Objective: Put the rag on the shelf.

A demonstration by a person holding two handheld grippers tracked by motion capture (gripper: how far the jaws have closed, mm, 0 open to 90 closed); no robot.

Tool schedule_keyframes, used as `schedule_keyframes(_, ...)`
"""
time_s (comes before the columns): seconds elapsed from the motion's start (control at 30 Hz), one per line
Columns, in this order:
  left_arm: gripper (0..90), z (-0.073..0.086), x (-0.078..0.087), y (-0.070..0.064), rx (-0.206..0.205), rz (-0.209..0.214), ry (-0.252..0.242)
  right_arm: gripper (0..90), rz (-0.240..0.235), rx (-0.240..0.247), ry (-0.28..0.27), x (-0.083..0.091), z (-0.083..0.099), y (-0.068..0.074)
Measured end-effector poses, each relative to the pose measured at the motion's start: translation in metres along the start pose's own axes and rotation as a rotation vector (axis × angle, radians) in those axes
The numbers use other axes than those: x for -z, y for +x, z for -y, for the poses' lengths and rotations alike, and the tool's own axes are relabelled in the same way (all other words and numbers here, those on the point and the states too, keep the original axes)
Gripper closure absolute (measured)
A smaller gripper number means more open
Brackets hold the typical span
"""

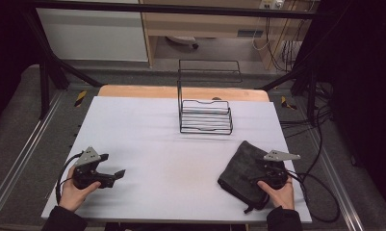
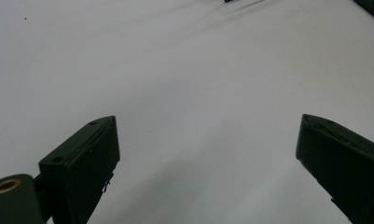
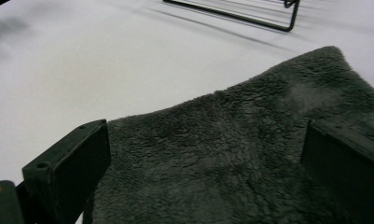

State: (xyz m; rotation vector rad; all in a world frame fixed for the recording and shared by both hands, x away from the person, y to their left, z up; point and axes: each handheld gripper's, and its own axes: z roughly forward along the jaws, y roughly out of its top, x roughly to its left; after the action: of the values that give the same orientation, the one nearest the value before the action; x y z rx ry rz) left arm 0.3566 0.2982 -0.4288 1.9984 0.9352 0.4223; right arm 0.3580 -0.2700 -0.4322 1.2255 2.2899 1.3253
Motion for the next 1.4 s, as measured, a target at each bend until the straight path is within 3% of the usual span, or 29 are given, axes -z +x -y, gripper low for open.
schedule_keyframes(0.1, 6.1, 0.000, 0.000, -0.001, -0.003, 0.002, -0.002, 4.0, -0.009, 0.001, 0.000, -0.002, -0.002, 0.006)
schedule_keyframes(0.3, 6.2, 0.000, -0.002, -0.002, -0.012, -0.001, 0.010, 9.7, -0.001, 0.059, 0.011, -0.009, -0.008, 0.021)
schedule_keyframes(0.4, 6.2, 0.000, -0.002, -0.003, -0.014, -0.004, 0.012, 12.4, -0.003, 0.065, 0.028, -0.012, -0.010, 0.027)
schedule_keyframes(0.47, 6.4, 0.000, -0.001, -0.003, -0.015, -0.005, 0.012, 20.3, -0.023, 0.089, 0.047, -0.018, -0.011, 0.034)
schedule_keyframes(0.6, 6.5, 0.000, -0.001, -0.003, -0.008, -0.008, 0.011, 27.3, -0.045, 0.118, 0.059, -0.024, -0.009, 0.041)
schedule_keyframes(0.8, 6.6, 0.000, -0.001, -0.004, -0.013, -0.013, 0.016, 44.4, -0.067, 0.188, 0.130, -0.035, -0.005, 0.054)
schedule_keyframes(0.9, 6.7, 0.000, -0.001, -0.004, -0.014, -0.013, 0.018, 53.6, -0.067, 0.219, 0.144, -0.037, -0.003, 0.058)
schedule_keyframes(1.13, 7.1, 0.000, -0.002, -0.005, -0.016, -0.014, 0.021, 58.7, -0.054, 0.274, 0.176, -0.044, 0.000, 0.063)
schedule_keyframes(1.4, 7.3, -0.001, -0.002, -0.005, -0.016, -0.014, 0.021, 76.0, -0.068, 0.285, 0.179, -0.045, 0.000, 0.063)
